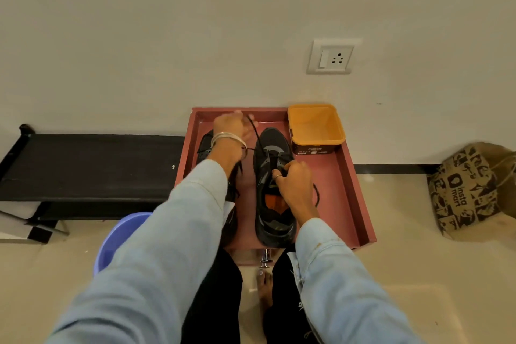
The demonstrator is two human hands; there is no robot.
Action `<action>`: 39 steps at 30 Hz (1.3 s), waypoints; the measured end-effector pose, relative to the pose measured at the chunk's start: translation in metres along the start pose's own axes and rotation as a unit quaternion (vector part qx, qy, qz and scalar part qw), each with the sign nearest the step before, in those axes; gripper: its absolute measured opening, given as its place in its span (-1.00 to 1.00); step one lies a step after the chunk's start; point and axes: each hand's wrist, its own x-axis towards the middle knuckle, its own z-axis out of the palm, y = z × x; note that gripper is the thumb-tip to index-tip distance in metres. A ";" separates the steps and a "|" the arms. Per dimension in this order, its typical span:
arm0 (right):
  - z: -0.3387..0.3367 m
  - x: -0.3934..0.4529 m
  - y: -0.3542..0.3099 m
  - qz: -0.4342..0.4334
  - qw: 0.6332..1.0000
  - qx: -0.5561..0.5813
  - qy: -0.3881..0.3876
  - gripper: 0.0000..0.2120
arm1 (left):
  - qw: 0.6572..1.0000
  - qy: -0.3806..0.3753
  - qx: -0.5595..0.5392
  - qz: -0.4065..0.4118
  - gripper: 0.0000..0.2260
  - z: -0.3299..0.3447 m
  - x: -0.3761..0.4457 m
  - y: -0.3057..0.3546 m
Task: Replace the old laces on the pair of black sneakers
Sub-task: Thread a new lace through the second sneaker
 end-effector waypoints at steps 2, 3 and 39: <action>-0.002 -0.002 -0.002 -0.001 1.000 -0.012 -0.005 -0.68 | 0.984 -0.029 -0.173 0.019 -0.86 0.001 -0.011 0.047; -0.002 -0.002 -0.002 -0.002 1.000 -0.019 -0.004 -0.66 | 0.974 -0.038 -0.216 0.052 -0.85 0.001 -0.016 0.069; 0.002 -0.005 0.001 -0.024 0.990 -0.132 -0.037 -0.60 | 0.987 -0.114 -0.098 0.060 -0.84 0.009 -0.033 0.117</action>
